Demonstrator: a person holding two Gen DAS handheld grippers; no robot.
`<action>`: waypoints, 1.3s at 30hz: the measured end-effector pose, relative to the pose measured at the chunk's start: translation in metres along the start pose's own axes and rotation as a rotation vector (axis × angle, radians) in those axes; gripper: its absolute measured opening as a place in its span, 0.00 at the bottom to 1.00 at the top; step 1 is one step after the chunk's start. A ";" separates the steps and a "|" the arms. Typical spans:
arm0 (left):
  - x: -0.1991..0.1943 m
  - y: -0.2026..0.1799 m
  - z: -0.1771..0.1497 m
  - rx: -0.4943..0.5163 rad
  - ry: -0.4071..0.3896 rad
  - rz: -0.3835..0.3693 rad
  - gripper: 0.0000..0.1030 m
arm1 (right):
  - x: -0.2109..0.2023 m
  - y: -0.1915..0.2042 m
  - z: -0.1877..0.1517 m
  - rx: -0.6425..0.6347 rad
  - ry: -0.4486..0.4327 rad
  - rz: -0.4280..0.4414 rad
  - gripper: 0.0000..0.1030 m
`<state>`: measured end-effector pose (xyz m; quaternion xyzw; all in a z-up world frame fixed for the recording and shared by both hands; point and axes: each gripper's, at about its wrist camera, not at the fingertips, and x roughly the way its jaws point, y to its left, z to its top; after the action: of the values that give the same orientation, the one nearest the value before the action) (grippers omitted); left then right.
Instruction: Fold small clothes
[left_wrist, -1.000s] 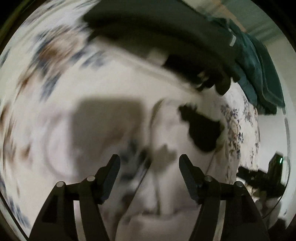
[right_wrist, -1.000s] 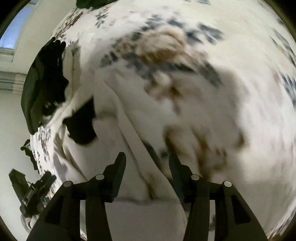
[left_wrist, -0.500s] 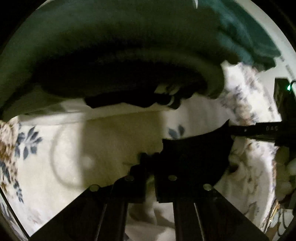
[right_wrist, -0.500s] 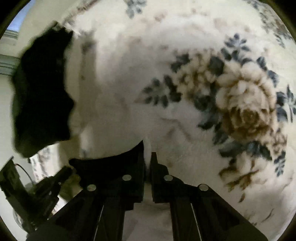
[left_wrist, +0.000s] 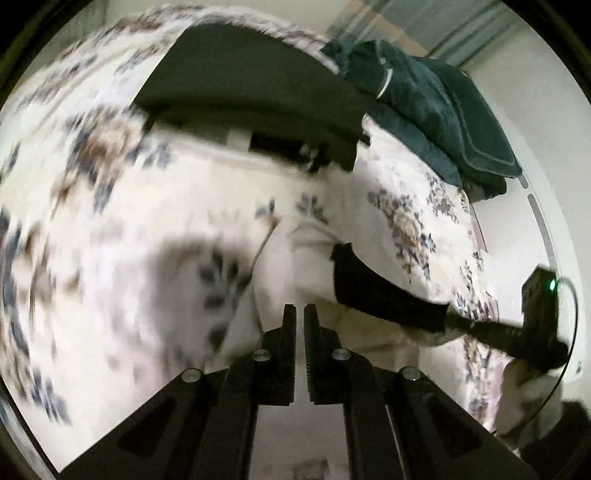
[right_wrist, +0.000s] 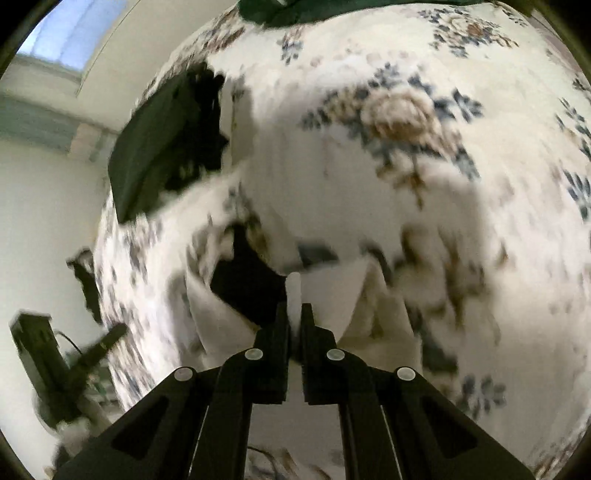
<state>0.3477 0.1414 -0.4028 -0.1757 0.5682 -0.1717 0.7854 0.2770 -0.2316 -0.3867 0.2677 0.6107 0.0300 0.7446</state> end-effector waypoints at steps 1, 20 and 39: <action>0.004 -0.001 -0.004 -0.035 0.013 -0.014 0.04 | 0.001 -0.003 -0.012 -0.010 0.013 -0.011 0.05; 0.235 -0.101 0.075 0.720 0.532 0.226 0.60 | 0.050 -0.035 0.008 0.166 0.030 0.025 0.05; 0.020 -0.037 -0.007 0.293 0.053 0.062 0.05 | 0.012 -0.014 -0.021 0.087 0.003 0.023 0.05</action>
<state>0.3447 0.0987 -0.4039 -0.0368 0.5627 -0.2331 0.7922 0.2569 -0.2318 -0.4064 0.3067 0.6094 0.0125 0.7310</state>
